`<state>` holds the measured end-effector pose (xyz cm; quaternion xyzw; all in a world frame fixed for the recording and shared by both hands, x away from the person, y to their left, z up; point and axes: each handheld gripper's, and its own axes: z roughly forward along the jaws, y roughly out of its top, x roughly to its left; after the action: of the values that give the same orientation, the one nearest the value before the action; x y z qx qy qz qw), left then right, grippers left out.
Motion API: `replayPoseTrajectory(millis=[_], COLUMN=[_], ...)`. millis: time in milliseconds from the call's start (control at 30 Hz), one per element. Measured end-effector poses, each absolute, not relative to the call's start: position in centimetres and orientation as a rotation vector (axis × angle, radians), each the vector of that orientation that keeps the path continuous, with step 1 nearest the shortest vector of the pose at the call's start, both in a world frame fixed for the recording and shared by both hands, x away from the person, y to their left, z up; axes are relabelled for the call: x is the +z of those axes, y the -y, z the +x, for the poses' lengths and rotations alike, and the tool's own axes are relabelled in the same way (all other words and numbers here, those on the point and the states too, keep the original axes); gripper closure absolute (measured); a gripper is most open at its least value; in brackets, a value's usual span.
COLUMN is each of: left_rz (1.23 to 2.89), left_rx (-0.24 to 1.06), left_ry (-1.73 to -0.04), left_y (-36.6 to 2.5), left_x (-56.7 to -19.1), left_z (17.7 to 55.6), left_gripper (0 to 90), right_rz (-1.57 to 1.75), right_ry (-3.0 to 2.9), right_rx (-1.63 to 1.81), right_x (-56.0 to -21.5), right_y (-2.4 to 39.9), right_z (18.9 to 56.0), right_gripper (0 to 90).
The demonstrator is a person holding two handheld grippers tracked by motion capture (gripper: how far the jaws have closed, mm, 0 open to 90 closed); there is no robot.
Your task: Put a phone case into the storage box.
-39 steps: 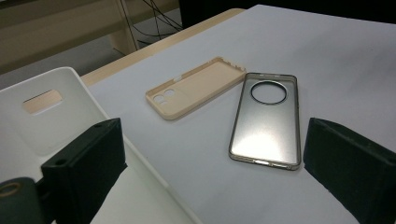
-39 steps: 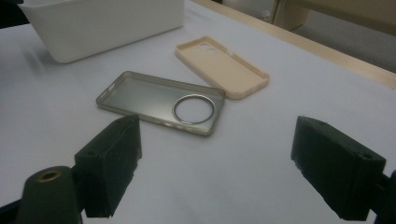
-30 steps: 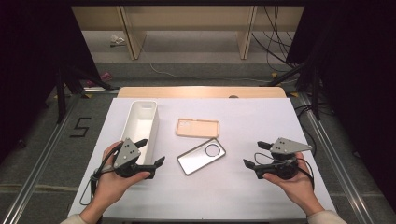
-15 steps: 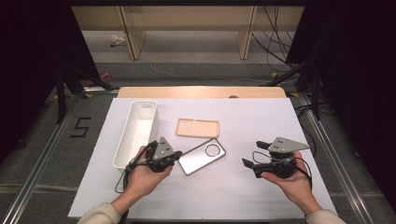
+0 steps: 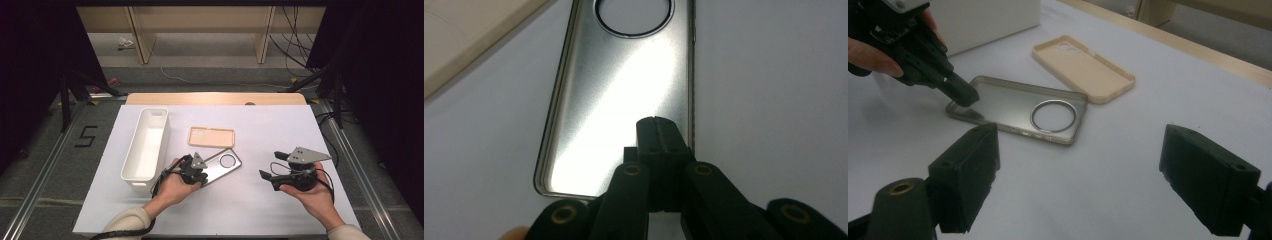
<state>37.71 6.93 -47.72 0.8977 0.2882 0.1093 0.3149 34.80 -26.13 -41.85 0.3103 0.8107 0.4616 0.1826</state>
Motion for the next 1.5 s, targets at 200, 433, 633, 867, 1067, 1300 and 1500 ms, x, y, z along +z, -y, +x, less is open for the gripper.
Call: replayPoseTrajectory(millis=[200,433,633,867,1067,1300,1500], left_rz=[2.369,2.393,2.386,2.393,2.380,2.372,2.348], left_rx=[0.240,0.201,0.145,0.114,0.091,0.087,0.086], left_ry=[-0.768,-0.748,-0.743,-0.725,-0.736,-0.747,-0.780], left_y=[-6.7,-6.0,-5.2,-3.8,-2.9,-1.9,-1.5], left_x=[-47.9,-47.8,-47.8,-47.7,-47.7,-47.7,-47.8], left_z=[37.8,37.5,37.2,37.0,37.2,37.4,37.5], left_gripper=[89.8,89.8,89.8,89.8,89.8,89.9,89.9], right_rz=[0.878,0.881,0.881,0.881,0.882,0.884,0.885], right_ry=[-2.288,-2.288,-2.288,-2.288,-2.289,-2.288,-2.288], right_rx=[1.304,1.304,1.303,1.304,1.304,1.305,1.304], right_x=[-41.9,-41.9,-41.9,-41.9,-41.9,-41.9,-41.9], right_y=[26.1,26.1,26.1,26.1,26.1,26.1,26.1], right_z=[34.8,34.8,34.8,34.8,34.8,34.8,34.9], right_gripper=[17.2,17.2,17.2,17.3,17.3,17.4,17.5])
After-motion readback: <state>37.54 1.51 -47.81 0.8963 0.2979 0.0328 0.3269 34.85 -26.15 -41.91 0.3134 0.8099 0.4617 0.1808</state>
